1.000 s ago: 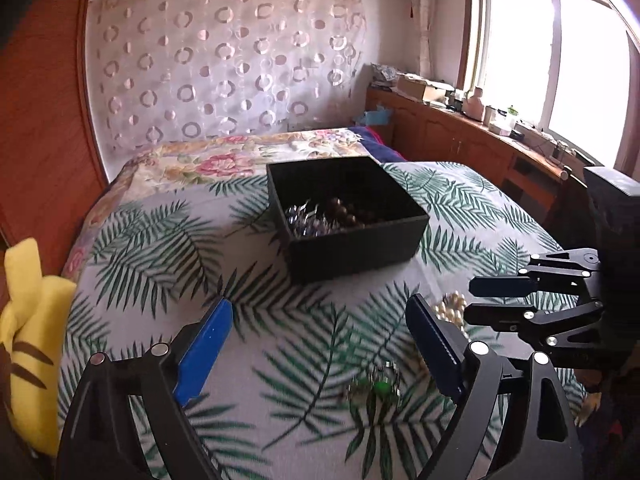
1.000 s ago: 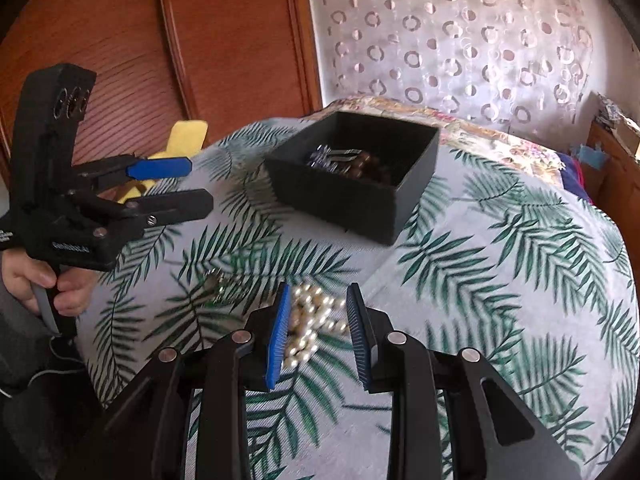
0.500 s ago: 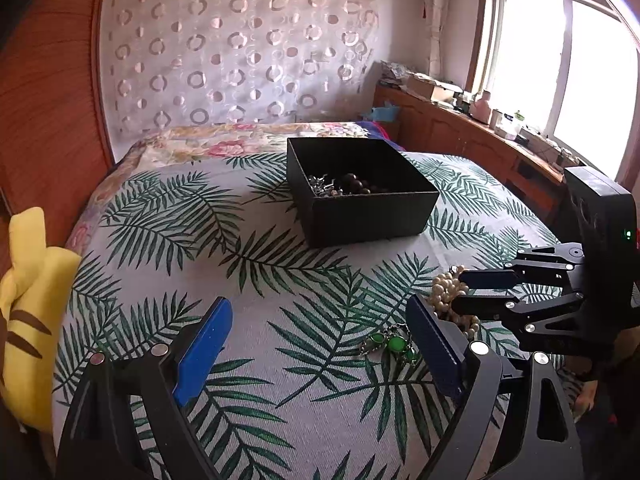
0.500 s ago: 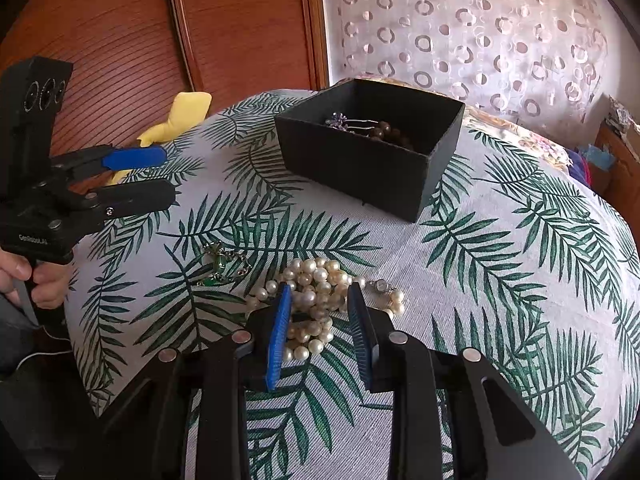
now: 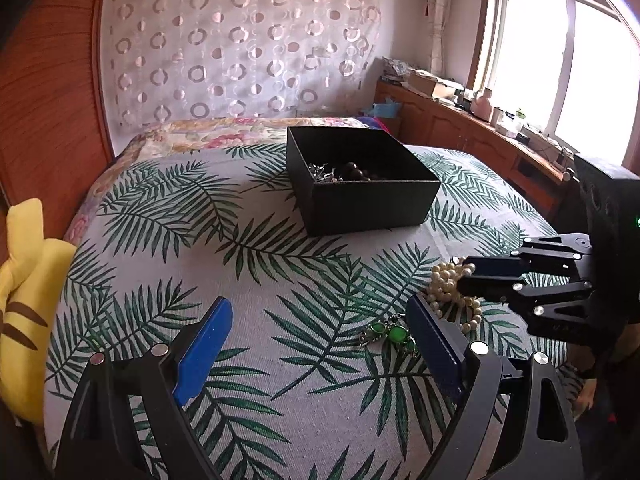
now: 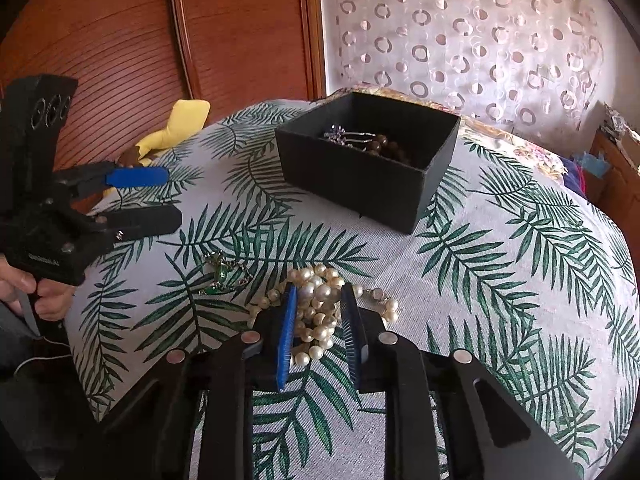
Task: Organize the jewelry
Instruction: 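Reach the right tool to the long pearl necklace and grasp it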
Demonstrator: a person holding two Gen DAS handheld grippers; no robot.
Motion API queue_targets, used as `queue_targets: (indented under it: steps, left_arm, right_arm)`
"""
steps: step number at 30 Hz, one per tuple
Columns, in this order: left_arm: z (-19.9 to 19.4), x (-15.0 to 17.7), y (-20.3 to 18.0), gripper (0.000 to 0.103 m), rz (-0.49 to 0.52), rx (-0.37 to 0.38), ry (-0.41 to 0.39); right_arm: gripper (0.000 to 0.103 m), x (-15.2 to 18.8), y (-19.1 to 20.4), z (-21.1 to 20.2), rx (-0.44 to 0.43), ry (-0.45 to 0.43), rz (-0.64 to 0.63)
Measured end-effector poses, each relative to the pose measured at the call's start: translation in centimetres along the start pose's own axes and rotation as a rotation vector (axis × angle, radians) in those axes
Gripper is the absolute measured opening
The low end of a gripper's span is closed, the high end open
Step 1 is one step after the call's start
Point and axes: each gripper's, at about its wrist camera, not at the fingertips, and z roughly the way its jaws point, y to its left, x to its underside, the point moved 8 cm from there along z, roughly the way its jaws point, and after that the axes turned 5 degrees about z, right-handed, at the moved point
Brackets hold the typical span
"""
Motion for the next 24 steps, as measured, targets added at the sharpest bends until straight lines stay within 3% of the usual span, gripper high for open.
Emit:
queue_targets:
  steps: [1,2,19,24]
  left_arm:
    - [0.0,0.1,0.0,0.085,0.000,-0.002,0.002]
    - [0.1,0.1,0.0,0.085,0.000,-0.003,0.004]
    - [0.7,1.1,-0.6,0.085,0.017,0.010,0.044]
    - [0.8,1.4,-1.1,0.085,0.032,0.017,0.053]
  right_arm:
    - [0.021,-0.1,-0.1,-0.2,-0.001,-0.006,0.003]
    - [0.008,-0.2,-0.2,-0.4,0.001,-0.010,0.005]
    - [0.000,-2.4,-1.2,-4.0,0.015,-0.117,0.002]
    - [0.000,-2.1,-1.5,-3.4,0.015,-0.094,0.004]
